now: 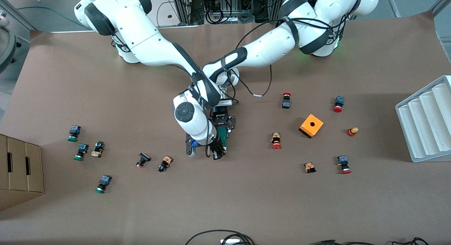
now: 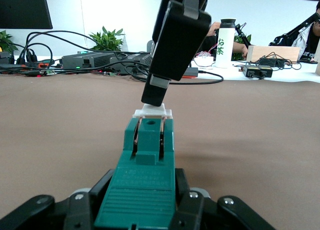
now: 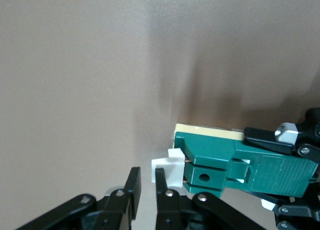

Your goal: Close load switch with both arms

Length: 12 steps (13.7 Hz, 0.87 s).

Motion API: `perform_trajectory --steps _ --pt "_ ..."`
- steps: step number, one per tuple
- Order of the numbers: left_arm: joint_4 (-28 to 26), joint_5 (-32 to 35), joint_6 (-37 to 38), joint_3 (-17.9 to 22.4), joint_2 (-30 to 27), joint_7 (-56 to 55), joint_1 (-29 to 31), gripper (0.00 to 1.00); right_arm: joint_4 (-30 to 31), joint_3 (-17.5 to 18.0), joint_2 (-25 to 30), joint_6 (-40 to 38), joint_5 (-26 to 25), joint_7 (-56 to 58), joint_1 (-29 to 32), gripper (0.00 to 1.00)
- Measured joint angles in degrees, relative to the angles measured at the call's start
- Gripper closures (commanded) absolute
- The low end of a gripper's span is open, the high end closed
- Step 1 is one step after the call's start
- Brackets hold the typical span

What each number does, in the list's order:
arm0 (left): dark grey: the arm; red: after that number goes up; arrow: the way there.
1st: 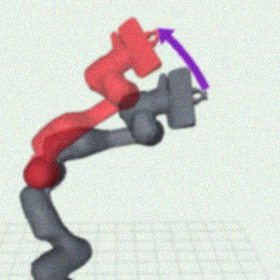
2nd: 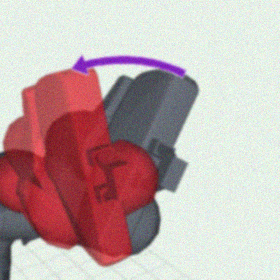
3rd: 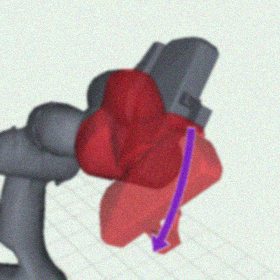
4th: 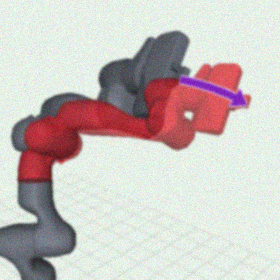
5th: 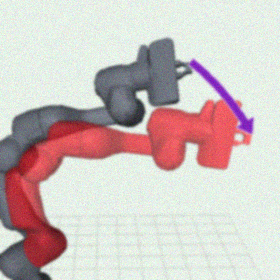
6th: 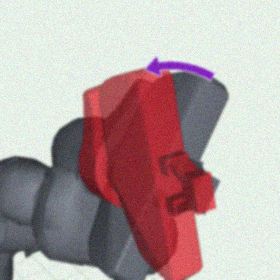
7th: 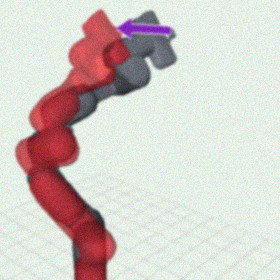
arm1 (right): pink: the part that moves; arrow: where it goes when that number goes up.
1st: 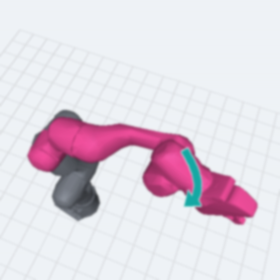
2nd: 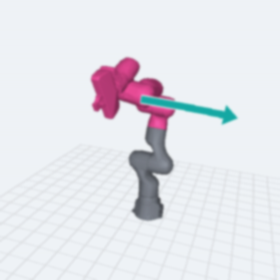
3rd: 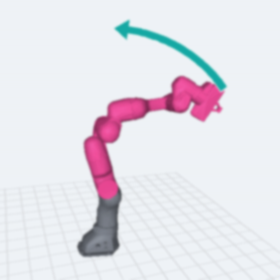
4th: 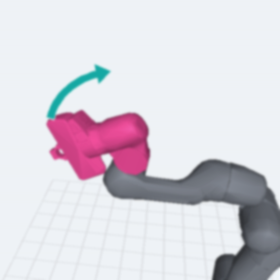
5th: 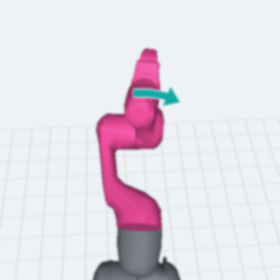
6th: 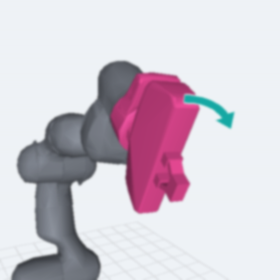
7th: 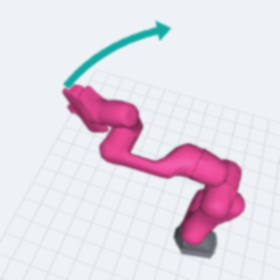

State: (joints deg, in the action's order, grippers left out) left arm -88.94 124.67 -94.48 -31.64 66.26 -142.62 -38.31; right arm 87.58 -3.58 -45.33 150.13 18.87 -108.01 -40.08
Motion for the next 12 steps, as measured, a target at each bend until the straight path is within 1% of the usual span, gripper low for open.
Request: perform_trajectory --steps 3,4,5,6,8,9,10,11,12 --pt "0.0 0.0 0.0 0.0 0.0 0.0 0.0 0.53 -0.1 0.0 -0.4 0.0 0.0 0.0 0.0 0.80" --pt "0.0 0.0 0.0 0.0 0.0 0.0 0.0 0.53 -0.3 0.0 -0.6 0.0 0.0 0.0 0.0 0.79" --pt "0.0 0.0 0.0 0.0 0.0 0.0 0.0 0.53 -0.4 0.0 -0.7 0.0 0.0 0.0 0.0 0.74" --pt "0.0 0.0 0.0 0.0 0.0 0.0 0.0 0.53 -0.4 -0.1 -0.7 0.0 0.0 0.0 0.0 0.73" --pt "0.0 0.0 0.0 0.0 0.0 0.0 0.0 0.53 -1.0 -0.2 -0.7 -1.2 0.0 0.0 0.1 0.56" --pt "0.0 0.0 0.0 0.0 0.0 0.0 0.0 0.53 -2.0 -0.5 -0.7 -3.4 0.0 0.0 0.3 0.35" --pt "0.0 0.0 0.0 0.0 0.0 0.0 0.0 0.53 -3.5 -0.8 -0.6 -5.8 0.0 0.0 0.8 0.25" --pt "0.0 0.0 0.0 0.0 0.0 0.0 0.0 0.53 -5.1 -0.9 -0.4 -7.9 0.0 0.0 1.5 0.01" --pt "0.0 0.0 0.0 0.0 0.0 0.0 0.0 0.52 -6.2 -1.0 0.3 -9.4 0.0 0.0 2.5 0.00"
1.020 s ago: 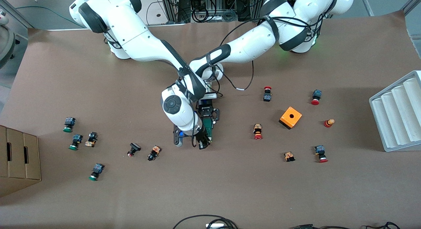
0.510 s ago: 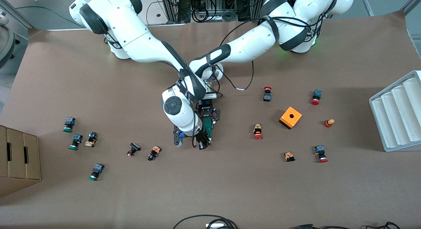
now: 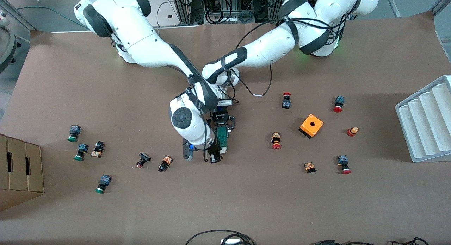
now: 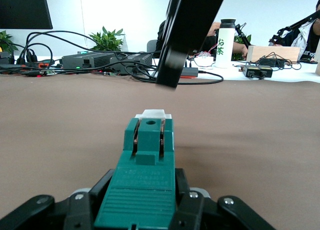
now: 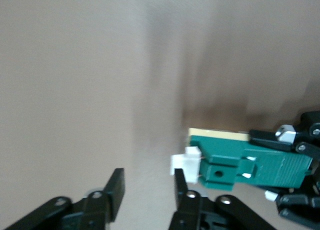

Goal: Close load switch with both arms
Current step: 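Open the right gripper and withdraw it from the green switch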

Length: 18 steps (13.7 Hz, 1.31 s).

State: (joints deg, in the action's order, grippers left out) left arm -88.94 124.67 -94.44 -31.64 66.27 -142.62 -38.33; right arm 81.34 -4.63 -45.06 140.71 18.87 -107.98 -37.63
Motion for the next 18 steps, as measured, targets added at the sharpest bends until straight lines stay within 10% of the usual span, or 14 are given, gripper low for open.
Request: perform_trajectory --steps 6,18 --pt "0.0 0.1 -0.2 -0.1 0.0 0.1 -0.4 0.00 0.8 -0.2 12.2 -13.6 0.0 15.0 7.0 0.00" --pt "0.2 -8.4 -0.4 -0.6 -2.6 7.2 -0.8 0.00 13.3 8.3 41.3 -41.9 -7.6 77.6 36.0 0.00"
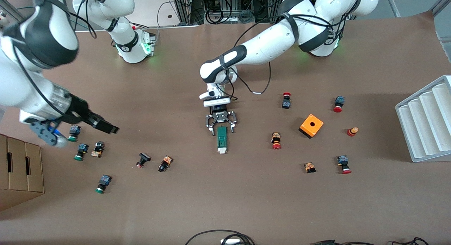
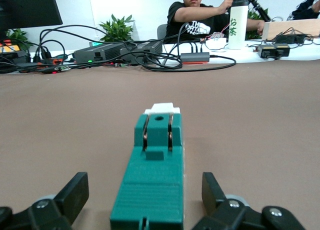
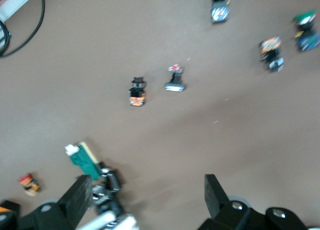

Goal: Close load switch with both arms
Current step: 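Open the right gripper and withdraw it from the green switch, then raise the left gripper up and away from the switch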

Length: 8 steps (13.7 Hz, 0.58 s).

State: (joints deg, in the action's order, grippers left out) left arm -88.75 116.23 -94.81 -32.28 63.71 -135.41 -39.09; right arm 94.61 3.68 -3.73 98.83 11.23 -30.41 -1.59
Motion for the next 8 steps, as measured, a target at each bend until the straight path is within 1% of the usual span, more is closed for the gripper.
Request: perform_trajectory --steps 2,3,6,8 --pt "0.0 -3.4 -0.1 -0.2 -1.8 2.6 -0.9 0.00 0.4 -0.4 3.1 -1.4 -2.2 12.6 3.3 0.00" --pt "0.1 -5.1 -0.1 -0.3 -2.7 4.0 -1.4 0.00 0.8 -1.8 4.4 -1.6 -3.7 18.7 4.1 0.00" --pt "0.1 -9.8 -0.3 -0.3 -5.3 7.4 -2.2 0.00 1.9 -8.6 7.1 -1.6 -5.1 34.6 4.4 0.00" --pt "0.2 -12.6 -1.2 -0.3 -7.2 9.9 -2.3 0.00 4.0 -11.3 9.3 -0.2 -8.0 40.5 4.4 0.00"
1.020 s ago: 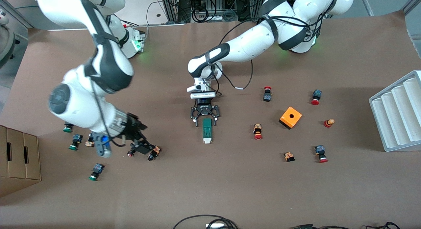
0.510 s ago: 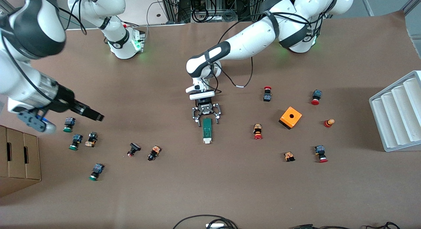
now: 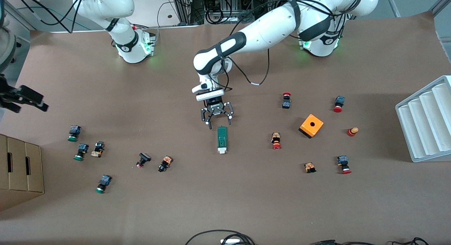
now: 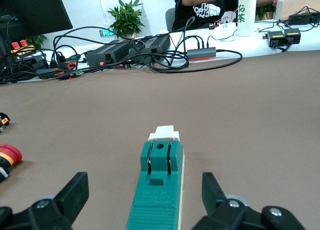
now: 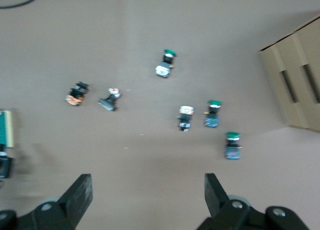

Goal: Close load switch with both arms
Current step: 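Raise the left gripper up and away from the switch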

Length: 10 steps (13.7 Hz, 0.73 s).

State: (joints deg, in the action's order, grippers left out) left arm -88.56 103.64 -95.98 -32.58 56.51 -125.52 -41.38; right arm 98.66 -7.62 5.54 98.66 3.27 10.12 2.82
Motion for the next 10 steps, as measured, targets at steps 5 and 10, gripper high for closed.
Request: perform_trajectory --steps 5,10 --pt "0.4 -9.3 -2.6 -0.1 -7.2 7.7 -0.3 0.00 5.3 0.0 3.9 2.4 -2.8 1.5 -0.2 0.00" --pt "0.6 -18.3 -5.1 -0.1 -13.4 18.3 -0.3 0.00 5.6 -0.1 3.5 -0.1 -2.8 1.6 -0.2 0.00"
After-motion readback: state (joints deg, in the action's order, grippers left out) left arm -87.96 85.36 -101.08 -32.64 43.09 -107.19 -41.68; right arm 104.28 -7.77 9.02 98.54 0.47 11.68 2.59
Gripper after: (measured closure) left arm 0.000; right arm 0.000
